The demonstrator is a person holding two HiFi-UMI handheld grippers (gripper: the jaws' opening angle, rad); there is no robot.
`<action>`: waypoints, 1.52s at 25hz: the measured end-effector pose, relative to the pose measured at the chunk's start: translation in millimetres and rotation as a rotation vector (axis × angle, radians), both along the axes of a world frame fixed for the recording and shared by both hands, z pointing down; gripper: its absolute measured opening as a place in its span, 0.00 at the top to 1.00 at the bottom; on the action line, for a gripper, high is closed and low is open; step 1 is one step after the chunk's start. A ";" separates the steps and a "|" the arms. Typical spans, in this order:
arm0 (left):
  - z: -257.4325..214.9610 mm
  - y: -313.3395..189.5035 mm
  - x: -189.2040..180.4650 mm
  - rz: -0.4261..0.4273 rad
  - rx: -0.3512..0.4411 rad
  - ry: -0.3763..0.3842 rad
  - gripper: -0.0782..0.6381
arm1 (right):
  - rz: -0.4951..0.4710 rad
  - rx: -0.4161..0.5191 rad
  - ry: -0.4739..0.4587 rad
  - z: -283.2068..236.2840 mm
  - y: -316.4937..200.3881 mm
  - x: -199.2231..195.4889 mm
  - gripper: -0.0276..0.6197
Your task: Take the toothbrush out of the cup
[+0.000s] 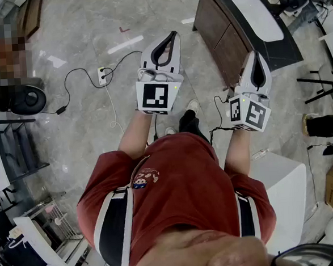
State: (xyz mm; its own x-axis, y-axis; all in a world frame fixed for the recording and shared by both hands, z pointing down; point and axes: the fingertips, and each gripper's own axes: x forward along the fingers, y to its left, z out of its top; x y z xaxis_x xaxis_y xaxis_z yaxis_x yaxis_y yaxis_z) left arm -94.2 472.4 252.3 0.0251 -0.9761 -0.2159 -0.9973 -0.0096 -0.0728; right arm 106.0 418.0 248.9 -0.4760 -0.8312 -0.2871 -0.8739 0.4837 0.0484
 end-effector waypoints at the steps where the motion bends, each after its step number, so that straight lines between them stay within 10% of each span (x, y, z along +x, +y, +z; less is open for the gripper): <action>1: 0.3 0.4 0.8 0.002 -0.002 0.005 0.88 | -0.001 -0.001 0.003 0.1 0.6 -0.4 0.94; 16: 25.6 -42.7 16.5 0.060 -0.076 0.025 0.88 | 0.025 -0.077 -0.019 23.9 -33.9 9.4 0.94; 38: 17.1 -237.2 77.5 0.134 -0.089 0.001 0.88 | 0.074 -0.110 -0.150 32.9 -212.6 80.3 0.94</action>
State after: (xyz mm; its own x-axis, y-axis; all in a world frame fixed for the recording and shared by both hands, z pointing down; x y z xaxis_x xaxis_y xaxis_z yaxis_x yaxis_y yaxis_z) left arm -16.8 235.2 269.4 0.1563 -0.9792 -0.1291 -0.9867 -0.1490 -0.0646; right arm 186.3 205.4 281.8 -0.3713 -0.8925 -0.2560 -0.9007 0.4132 -0.1343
